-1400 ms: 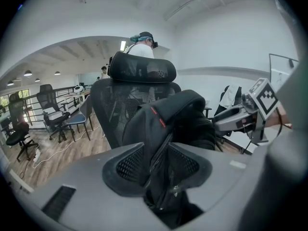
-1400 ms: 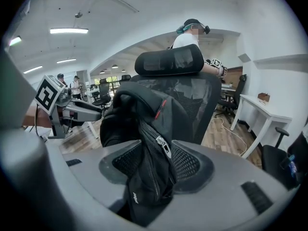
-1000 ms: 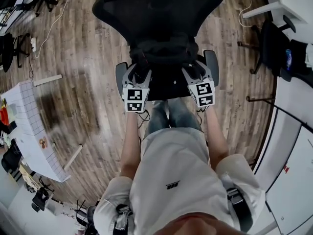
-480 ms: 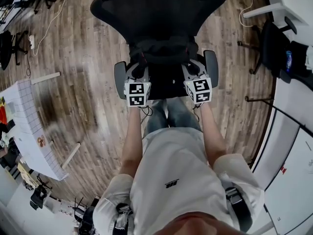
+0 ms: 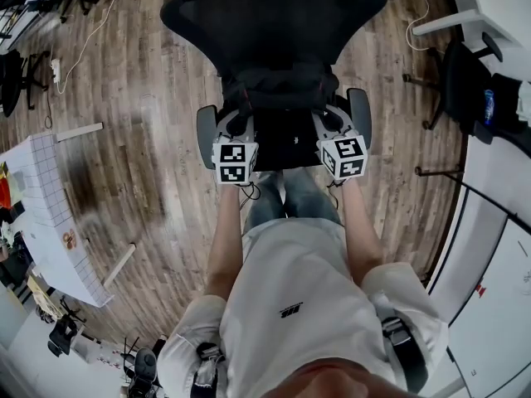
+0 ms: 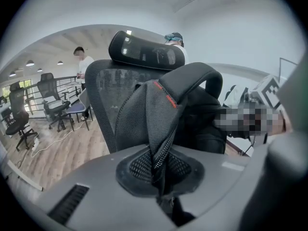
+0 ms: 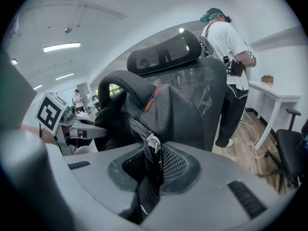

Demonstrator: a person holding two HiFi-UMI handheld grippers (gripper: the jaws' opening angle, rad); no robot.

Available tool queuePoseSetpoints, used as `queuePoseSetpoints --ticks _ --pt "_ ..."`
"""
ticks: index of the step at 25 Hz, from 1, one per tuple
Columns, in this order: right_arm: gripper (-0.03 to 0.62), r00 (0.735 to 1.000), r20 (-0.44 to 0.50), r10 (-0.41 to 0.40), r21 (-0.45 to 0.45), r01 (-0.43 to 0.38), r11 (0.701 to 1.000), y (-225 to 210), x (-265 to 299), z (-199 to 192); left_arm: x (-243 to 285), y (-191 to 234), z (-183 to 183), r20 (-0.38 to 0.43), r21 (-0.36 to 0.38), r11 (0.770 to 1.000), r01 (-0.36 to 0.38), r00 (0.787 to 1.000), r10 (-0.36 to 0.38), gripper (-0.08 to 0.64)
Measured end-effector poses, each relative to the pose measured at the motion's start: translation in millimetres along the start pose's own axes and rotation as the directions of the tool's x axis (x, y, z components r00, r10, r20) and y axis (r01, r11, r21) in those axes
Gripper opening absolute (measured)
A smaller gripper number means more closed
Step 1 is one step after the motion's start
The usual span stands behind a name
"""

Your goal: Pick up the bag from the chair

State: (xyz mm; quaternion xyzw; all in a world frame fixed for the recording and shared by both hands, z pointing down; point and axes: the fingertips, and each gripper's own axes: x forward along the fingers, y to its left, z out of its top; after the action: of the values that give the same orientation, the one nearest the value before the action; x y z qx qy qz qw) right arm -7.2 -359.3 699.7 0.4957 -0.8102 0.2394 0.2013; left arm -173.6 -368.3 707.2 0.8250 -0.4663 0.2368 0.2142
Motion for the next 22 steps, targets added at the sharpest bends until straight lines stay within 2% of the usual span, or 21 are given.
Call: queuePoseSetpoints --ticks 11,22 --pt "0.029 1.000 0.001 0.012 -0.002 -0.012 1.000 5 -15 10 -12 -6 12 0.021 0.031 0.999 0.011 1.000 -0.012 0.021" --pt "0.029 0.999 0.016 0.035 -0.010 -0.035 0.999 30 -42 23 -46 -6 22 0.044 0.077 0.997 0.012 0.999 -0.015 0.021"
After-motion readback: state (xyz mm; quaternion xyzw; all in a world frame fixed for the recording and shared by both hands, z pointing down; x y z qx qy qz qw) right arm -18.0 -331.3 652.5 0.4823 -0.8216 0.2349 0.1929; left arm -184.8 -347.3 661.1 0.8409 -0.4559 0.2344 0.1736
